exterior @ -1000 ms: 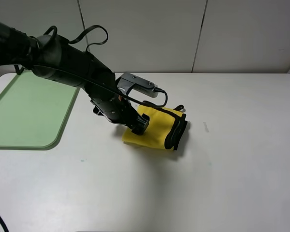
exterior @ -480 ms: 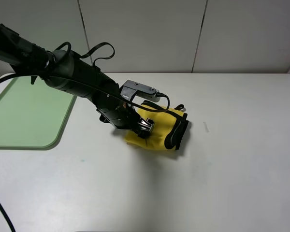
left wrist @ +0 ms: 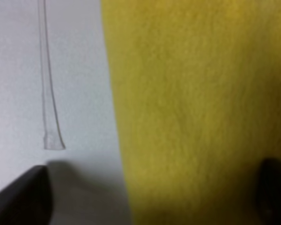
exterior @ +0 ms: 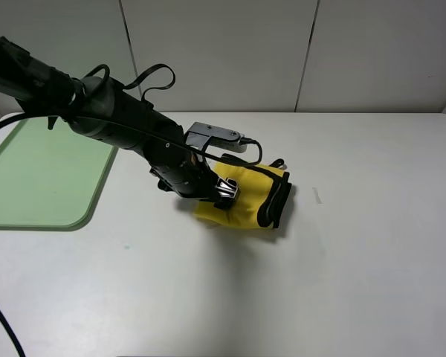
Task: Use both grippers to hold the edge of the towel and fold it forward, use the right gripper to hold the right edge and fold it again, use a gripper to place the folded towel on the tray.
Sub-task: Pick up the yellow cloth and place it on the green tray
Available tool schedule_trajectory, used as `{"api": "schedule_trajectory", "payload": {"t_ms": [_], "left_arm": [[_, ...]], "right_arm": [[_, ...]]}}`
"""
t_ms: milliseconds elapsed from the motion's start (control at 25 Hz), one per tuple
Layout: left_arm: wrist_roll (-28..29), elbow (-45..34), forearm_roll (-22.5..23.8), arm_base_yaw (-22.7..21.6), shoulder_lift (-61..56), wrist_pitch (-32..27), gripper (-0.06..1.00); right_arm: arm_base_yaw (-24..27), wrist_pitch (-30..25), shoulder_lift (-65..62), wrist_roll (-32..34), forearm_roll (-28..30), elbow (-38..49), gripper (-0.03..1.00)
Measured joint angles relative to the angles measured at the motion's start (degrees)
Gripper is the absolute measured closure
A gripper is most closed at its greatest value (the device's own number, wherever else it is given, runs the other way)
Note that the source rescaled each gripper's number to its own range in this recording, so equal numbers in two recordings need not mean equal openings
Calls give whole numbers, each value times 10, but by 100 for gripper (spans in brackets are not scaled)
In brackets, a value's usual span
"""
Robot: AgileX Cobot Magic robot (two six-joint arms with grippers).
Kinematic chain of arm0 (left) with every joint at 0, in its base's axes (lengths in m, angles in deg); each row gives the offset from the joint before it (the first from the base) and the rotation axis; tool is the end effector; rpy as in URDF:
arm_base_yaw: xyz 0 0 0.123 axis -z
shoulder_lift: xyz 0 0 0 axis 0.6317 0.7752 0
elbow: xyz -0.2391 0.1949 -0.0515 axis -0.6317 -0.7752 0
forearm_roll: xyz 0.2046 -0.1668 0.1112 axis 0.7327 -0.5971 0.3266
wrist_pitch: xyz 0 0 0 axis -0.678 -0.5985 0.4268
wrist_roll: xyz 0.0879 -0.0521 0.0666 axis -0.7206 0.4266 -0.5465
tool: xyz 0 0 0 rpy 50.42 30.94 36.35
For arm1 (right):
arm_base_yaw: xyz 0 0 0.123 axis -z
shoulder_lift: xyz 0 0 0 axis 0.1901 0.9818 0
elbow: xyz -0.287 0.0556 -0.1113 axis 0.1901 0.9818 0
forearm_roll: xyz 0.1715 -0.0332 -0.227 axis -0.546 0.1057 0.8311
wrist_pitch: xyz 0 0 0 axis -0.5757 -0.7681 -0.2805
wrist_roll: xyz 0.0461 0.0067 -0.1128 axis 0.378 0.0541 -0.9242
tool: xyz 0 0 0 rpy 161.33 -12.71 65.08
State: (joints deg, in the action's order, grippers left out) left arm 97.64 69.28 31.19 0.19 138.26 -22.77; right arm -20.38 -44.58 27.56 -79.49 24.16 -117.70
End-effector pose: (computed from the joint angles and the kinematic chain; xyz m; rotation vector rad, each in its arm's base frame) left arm 0.3573 -0.2918 0.0583 0.6416 2.5118 -0.3172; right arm 0.0239 0.0154 0.2837 -0.1958 1.9998 0.2147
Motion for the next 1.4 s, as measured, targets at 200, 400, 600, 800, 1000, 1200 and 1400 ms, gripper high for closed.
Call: {"api": "schedule_trajectory", "payload": {"t_ms": [200,400,600,800,1000,1200,1400], "left_arm": [[2,0,-14,1,1,3,49],[2,0,-15,2,1,5,84],[2,0,-13,2,1,4,85],[-4,1,1,-18,-20,-34,85],[-10,-1,50,-74,-81,-82,85],[-18,-1,108,-153,-122,-115,85],[-37,-1,146,-241,-126,-130,85]], "right_arm": [[0,0,0,0,0,0,-3],[0,0,0,0,0,0,-3],[0,0,0,0,0,0,-3],[0,0,0,0,0,0,-3],[0,0,0,0,0,0,-3],[0,0,0,0,0,0,-3],[0,0,0,0,0,0,-3]]}}
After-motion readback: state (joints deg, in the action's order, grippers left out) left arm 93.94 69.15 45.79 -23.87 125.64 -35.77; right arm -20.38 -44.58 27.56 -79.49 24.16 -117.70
